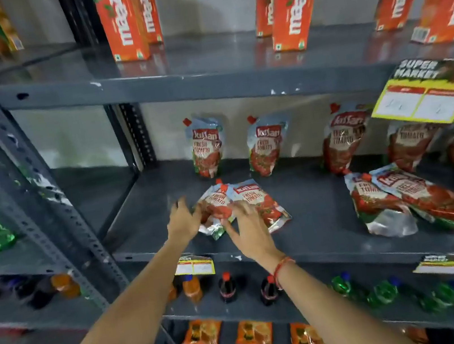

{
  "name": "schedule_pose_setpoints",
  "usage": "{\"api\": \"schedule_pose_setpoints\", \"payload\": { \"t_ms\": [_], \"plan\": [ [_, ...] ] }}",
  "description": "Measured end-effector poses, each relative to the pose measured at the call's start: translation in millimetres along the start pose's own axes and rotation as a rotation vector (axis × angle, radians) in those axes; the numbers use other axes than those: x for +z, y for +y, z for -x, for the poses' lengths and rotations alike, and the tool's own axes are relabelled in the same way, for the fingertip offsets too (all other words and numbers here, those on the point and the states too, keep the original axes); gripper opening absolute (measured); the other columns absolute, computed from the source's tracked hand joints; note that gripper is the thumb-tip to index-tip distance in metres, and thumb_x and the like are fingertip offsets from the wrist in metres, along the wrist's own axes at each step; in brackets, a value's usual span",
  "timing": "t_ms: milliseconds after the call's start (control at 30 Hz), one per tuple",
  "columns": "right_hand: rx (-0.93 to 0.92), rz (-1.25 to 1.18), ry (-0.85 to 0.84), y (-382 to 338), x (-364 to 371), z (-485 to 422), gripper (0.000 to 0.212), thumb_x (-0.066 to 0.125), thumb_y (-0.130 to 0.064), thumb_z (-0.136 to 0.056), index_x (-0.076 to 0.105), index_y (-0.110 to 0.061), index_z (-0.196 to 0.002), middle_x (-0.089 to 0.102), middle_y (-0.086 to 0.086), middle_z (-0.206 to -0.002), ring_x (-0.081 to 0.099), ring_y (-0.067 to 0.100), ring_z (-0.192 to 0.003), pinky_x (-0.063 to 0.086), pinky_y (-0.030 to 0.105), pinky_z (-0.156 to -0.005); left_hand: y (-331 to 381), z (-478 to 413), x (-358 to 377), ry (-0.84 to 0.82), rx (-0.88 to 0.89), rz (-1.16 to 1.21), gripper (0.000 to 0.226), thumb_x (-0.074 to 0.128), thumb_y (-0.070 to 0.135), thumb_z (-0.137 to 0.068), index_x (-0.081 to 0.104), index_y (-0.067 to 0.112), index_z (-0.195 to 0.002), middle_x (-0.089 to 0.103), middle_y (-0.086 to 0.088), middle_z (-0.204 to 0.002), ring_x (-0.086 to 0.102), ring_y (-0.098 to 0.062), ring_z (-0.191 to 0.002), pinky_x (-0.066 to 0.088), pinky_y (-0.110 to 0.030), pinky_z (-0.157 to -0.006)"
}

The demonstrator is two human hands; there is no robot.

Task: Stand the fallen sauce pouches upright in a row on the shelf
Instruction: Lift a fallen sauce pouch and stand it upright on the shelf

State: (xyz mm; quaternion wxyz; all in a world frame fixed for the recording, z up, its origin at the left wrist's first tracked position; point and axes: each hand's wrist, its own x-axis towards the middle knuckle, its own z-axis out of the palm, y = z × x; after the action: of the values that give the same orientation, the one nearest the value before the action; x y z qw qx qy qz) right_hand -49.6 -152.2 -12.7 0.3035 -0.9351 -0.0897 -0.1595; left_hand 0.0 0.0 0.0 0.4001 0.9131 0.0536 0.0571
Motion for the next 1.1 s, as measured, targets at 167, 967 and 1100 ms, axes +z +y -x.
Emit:
{"api": "schedule_pose_setpoints", "payload": {
  "t_ms": [167, 967, 1100],
  "plan": [
    [0.442, -0.265, -0.203, 5.7, 81.6, 4.7, 0.044, 0.049, -0.028, -0.095, 0.050, 0.000, -0.128, 0.050, 0.024, -0.132, 0.044, 0.037, -0.126, 0.033, 0.037, -0.105, -59.3, -5.0, 23.1, -0.190, -0.154, 0.006, 0.028, 0.057, 0.021, -0.089, 0.065, -0.003, -0.099, 0.068, -0.028, -0.097, 0.063, -0.039, -0.095, 0.042, -0.035, -0.070],
    [0.788, -1.101, -0.365, -17.6, 105.2, -36.8, 0.044, 0.071, -0.007, -0.080, 0.052, -0.009, -0.120, 0.063, 0.010, -0.123, 0.061, 0.025, -0.109, 0.051, 0.037, -0.087, -73.0, -45.4, -6.1, -0.173, -0.432, 0.421, 0.034, 0.040, 0.030, -0.097, 0.052, 0.006, -0.120, 0.059, -0.020, -0.125, 0.059, -0.033, -0.111, 0.049, -0.038, -0.093],
    [0.634, -1.031, -0.303, -26.0, 111.0, -50.8, 0.050, 0.075, -0.009, -0.077, 0.044, -0.015, -0.115, 0.060, 0.009, -0.126, 0.059, 0.020, -0.107, 0.052, 0.038, -0.088, -79.8, -56.9, -21.3, -0.069, -0.307, 0.431, 0.020, 0.036, 0.027, -0.098, 0.049, 0.012, -0.101, 0.061, -0.017, -0.114, 0.059, -0.026, -0.098, 0.051, -0.042, -0.090]
  ]
}}
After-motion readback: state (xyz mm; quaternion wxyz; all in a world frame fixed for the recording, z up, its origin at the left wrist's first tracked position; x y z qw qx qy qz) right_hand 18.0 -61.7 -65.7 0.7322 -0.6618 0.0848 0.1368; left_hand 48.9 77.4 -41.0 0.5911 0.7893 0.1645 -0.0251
